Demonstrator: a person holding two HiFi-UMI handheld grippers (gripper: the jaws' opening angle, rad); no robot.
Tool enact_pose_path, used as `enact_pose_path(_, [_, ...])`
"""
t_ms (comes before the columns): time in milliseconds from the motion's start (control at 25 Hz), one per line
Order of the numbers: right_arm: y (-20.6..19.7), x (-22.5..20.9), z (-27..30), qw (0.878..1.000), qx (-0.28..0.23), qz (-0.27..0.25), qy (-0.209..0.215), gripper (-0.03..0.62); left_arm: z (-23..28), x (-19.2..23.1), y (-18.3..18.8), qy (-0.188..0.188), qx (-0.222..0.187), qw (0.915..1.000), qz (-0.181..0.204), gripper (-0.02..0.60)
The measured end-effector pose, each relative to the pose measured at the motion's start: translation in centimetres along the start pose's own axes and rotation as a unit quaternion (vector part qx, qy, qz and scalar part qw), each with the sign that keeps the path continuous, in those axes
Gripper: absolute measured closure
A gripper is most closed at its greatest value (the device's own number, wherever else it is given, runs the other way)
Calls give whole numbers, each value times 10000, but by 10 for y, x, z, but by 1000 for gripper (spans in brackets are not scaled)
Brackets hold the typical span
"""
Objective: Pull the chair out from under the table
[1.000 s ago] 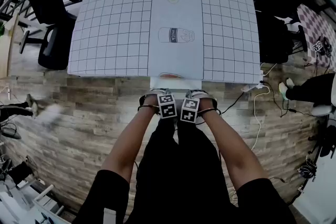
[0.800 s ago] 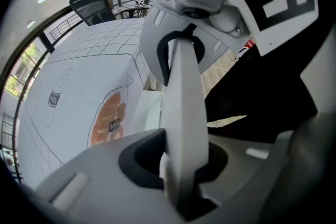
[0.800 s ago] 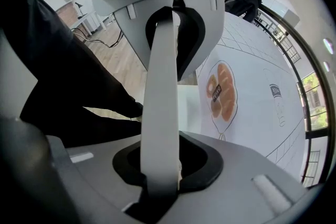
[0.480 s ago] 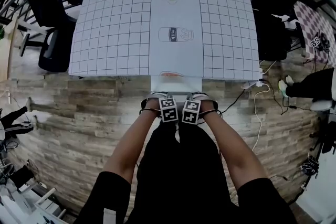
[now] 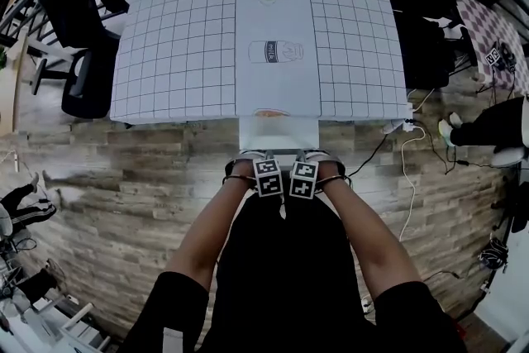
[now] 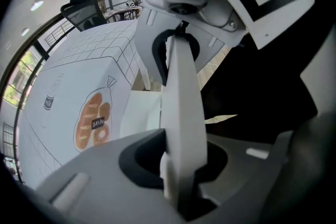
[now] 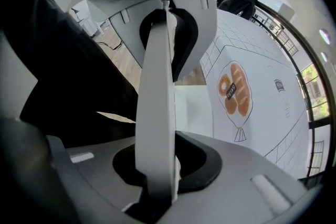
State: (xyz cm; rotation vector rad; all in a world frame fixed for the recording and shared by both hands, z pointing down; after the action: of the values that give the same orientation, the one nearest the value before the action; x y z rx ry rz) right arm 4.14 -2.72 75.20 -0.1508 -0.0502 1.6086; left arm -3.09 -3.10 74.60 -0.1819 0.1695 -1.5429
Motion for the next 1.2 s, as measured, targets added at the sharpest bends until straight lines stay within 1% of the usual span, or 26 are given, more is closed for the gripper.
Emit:
enact_pose_path(160, [1, 10, 1, 10000, 6, 44, 9, 522, 1, -10, -1, -35, 1, 10000, -24, 500])
enact_pose_path(320, [4, 22, 2, 9998, -27, 176, 21, 520, -1, -19, -4, -51, 9, 9999, 93, 500])
enact_pose_path(440, [6, 34, 1, 9997, -37, 225, 39, 520, -4, -31, -7, -68, 22, 9999, 97, 499])
enact_pose_path(600, [4, 31, 2, 9998, -42, 213, 24, 520, -2, -28, -5, -56, 16, 10000, 72, 499])
enact_pose_path(840, [5, 50, 3, 9998, -39, 208, -11, 522, -2, -47, -5, -152, 155, 9996, 198, 499])
enact_pose_path(1040, [0, 67, 5, 9999, -4, 115, 42, 522, -1, -67, 0, -69, 205, 9998, -28, 499])
enact_pose_path(1200, [1, 83, 6, 9999, 29, 25, 97, 522, -1, -86, -2, -93, 360, 9993, -65, 499])
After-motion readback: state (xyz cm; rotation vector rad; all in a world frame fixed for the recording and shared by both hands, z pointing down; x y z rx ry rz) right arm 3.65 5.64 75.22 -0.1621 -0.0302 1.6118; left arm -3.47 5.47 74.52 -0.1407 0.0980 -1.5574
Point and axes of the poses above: the fingertips, and each gripper's own axes: z forward along the fingers, x to its left, y out of its top, the point moved 5 cm from there along -z, backward along the fingers, and after that the axes turned 4 degrees about y, right-handed, at the moved point
